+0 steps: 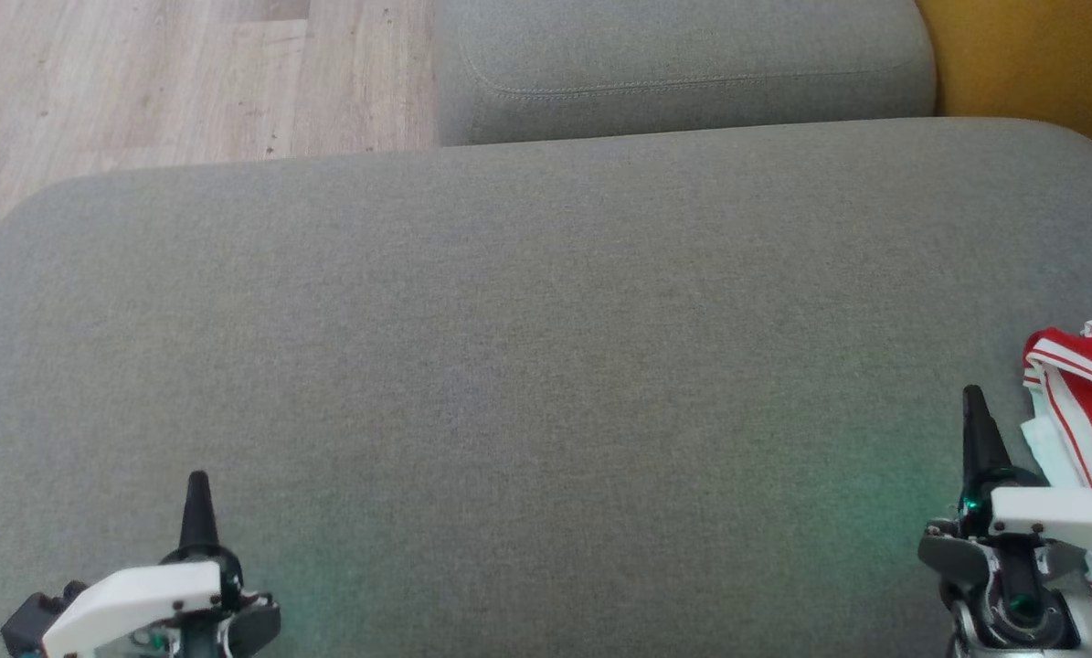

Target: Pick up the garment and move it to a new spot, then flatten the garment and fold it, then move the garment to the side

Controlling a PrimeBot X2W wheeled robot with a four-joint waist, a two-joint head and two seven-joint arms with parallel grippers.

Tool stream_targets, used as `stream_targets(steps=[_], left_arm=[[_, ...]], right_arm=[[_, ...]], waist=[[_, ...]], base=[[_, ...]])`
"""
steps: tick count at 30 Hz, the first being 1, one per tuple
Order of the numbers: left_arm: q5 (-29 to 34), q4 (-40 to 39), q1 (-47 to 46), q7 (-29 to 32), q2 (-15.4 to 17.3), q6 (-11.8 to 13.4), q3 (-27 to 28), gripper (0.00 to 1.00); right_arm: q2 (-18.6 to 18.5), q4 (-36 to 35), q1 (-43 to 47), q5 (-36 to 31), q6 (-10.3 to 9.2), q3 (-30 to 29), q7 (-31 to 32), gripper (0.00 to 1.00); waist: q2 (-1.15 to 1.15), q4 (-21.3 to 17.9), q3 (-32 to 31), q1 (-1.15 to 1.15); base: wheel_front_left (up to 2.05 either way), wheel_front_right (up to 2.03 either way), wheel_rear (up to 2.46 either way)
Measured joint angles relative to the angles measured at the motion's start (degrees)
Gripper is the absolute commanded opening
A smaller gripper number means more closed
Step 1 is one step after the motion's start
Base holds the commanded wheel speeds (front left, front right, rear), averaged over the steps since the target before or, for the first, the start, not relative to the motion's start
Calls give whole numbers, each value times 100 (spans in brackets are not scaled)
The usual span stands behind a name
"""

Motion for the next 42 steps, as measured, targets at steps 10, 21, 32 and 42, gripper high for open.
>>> stream_targets(steps=[10, 21, 32, 42], left_arm=[[-616, -91, -4, 153, 0, -51, 119, 0], [-1199, -201, -117, 302, -1, -131, 167, 0], [-1199, -201, -119, 302, -1, -132, 170, 0], [-1199, -201, -119, 302, -2, -132, 170, 0]], right_arm=[[0, -203, 3, 636, 0, -69, 164, 0], [0, -386, 5, 1246, 0, -171, 321, 0], [0, -391, 6, 1246, 0, -172, 321, 0], [0, -394, 6, 1246, 0, -172, 321, 0]], waist=[[0, -8, 9, 0], [0, -14, 16, 0], [0, -14, 16, 0], [0, -14, 16, 0]], base=[[0, 0, 0], [0, 0, 0], [0, 0, 0], [0, 0, 0]])
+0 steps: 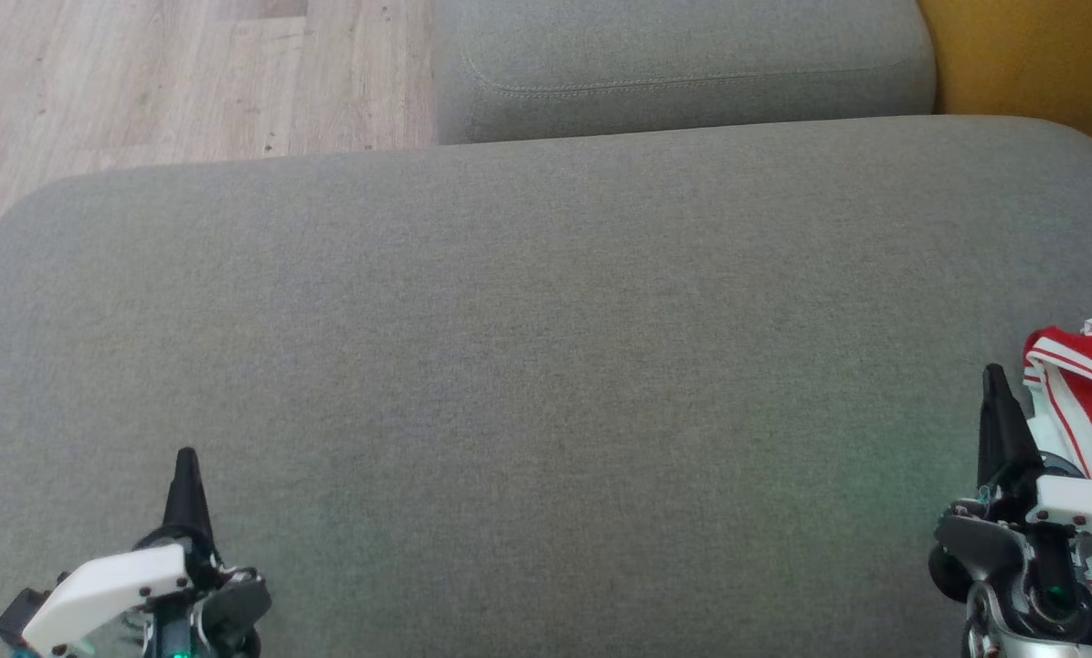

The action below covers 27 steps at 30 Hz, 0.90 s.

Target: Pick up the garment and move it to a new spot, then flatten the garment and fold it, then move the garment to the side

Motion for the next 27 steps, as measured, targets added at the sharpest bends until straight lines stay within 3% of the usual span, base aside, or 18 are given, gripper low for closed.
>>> stream_targets(steps=[27], left_arm=[[0, 0, 0, 0, 0, 0, 0, 0]], right_arm=[[0, -2, 1, 0, 0, 0, 0, 0]], waist=[[0, 0, 0, 0]], base=[[0, 0, 0]])
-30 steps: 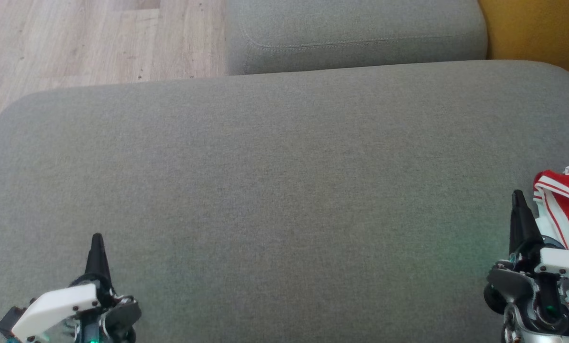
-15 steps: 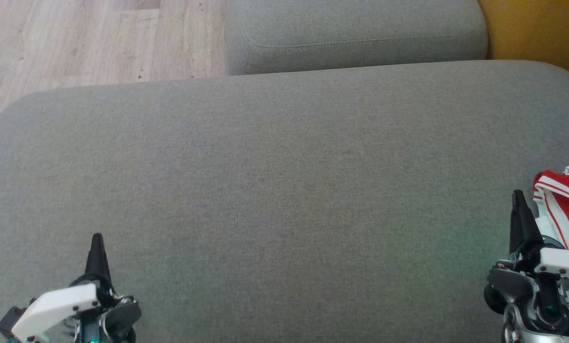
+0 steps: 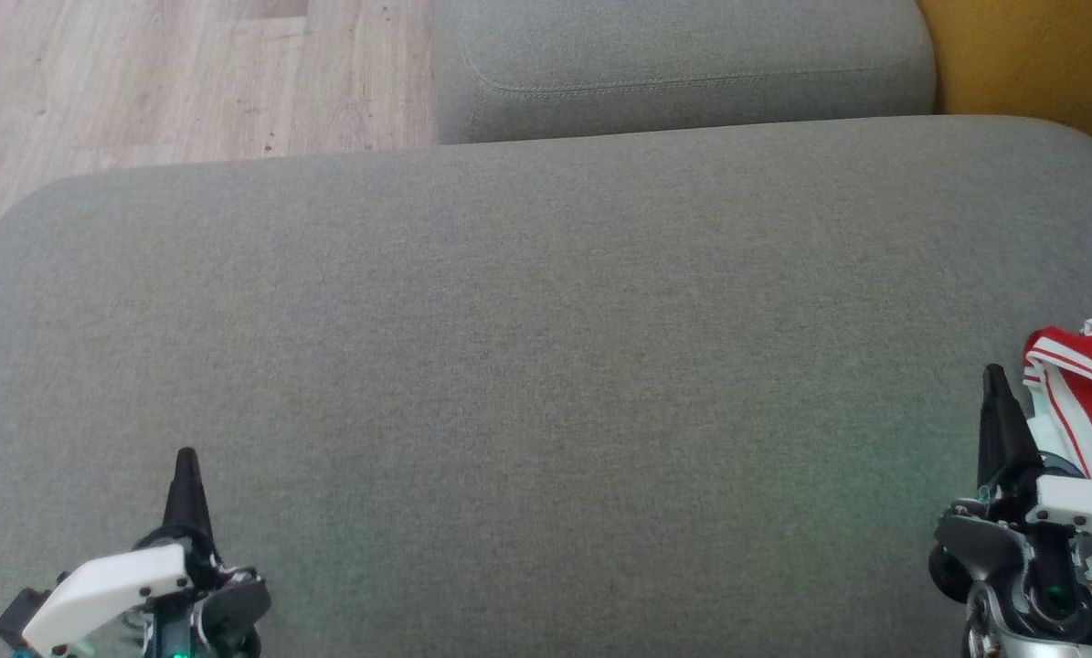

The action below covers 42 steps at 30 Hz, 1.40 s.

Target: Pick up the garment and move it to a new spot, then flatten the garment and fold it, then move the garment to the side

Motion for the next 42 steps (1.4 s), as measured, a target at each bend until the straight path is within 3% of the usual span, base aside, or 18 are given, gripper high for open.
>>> stream_targets(steps=[42], left_arm=[[0, 0, 0, 0, 0, 0, 1, 0]], right_arm=[[0, -1, 0, 0, 0, 0, 0, 0]], waist=[[0, 0, 0, 0]], base=[[0, 0, 0]])
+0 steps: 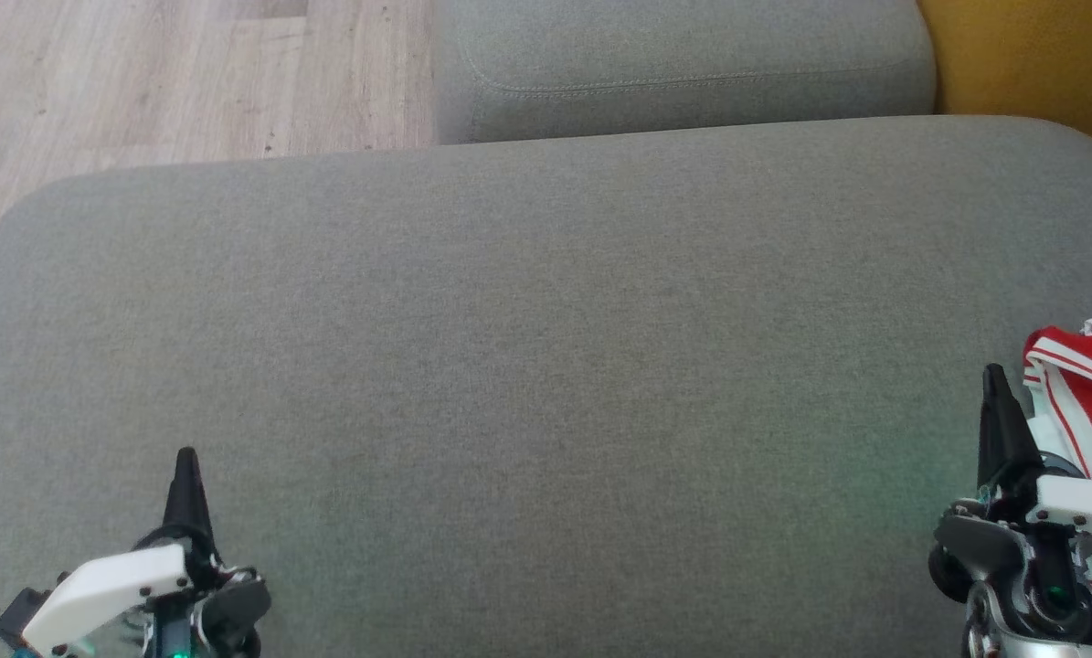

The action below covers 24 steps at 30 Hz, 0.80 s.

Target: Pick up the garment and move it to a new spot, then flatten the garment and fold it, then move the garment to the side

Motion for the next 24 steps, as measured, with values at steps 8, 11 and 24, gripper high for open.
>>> stream_targets(steps=[8, 11, 24], left_arm=[[0, 0, 0, 0, 0, 0, 0, 0], [0, 0, 0, 0, 0, 0, 0, 0], [0, 0, 0, 0, 0, 0, 0, 0]], right_arm=[[0, 0, 0, 0, 0, 0, 0, 0], [0, 0, 0, 0, 0, 0, 0, 0], [0, 0, 0, 0, 0, 0, 0, 0]], waist=[[0, 0, 0, 0], [0, 0, 0, 0], [0, 0, 0, 0]], base=[[0, 0, 0], [0, 0, 0], [0, 0, 0]])
